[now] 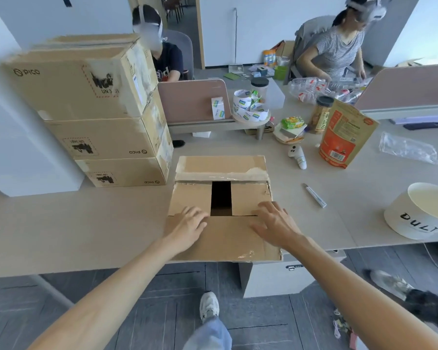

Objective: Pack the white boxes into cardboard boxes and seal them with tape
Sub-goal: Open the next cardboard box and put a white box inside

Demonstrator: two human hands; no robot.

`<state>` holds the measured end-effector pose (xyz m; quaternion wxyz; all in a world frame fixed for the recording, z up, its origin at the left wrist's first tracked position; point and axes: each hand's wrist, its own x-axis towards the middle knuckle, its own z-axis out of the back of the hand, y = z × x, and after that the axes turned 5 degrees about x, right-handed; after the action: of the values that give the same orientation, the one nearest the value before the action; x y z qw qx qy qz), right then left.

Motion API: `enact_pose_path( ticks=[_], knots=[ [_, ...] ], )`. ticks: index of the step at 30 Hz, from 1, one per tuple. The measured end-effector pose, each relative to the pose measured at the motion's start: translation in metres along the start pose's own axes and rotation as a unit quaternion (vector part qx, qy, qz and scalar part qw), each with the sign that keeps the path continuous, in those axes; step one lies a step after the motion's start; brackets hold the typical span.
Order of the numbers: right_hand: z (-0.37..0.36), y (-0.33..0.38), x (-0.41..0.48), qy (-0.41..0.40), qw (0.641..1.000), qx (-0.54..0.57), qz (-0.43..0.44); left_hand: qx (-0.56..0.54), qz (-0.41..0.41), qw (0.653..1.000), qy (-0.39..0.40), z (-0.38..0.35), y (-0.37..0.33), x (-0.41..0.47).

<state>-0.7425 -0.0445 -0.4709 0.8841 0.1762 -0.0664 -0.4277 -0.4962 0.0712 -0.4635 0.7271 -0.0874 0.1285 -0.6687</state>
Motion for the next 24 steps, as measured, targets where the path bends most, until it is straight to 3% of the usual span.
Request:
enact_pose_path(
  ticks=[5, 10, 15, 24],
  knots=[
    [-0.010, -0.001, 0.008, -0.003, 1.000, 0.001, 0.020, 0.097, -0.012, 0.992, 0.083, -0.010, 0.008, 0.010],
    [-0.011, -0.005, 0.032, -0.012, 1.000, 0.003, 0.020, 0.033, 0.001, 0.992, 0.121, -0.003, 0.014, 0.043],
    [0.000, -0.002, 0.059, -0.014, 0.999, -0.031, -0.028, 0.015, 0.025, 0.995, 0.096, 0.003, 0.034, 0.078],
    [0.026, 0.001, 0.141, -0.029, 0.995, -0.051, -0.083, 0.079, -0.004, 0.996, -0.041, 0.038, 0.071, 0.151]
  ],
)
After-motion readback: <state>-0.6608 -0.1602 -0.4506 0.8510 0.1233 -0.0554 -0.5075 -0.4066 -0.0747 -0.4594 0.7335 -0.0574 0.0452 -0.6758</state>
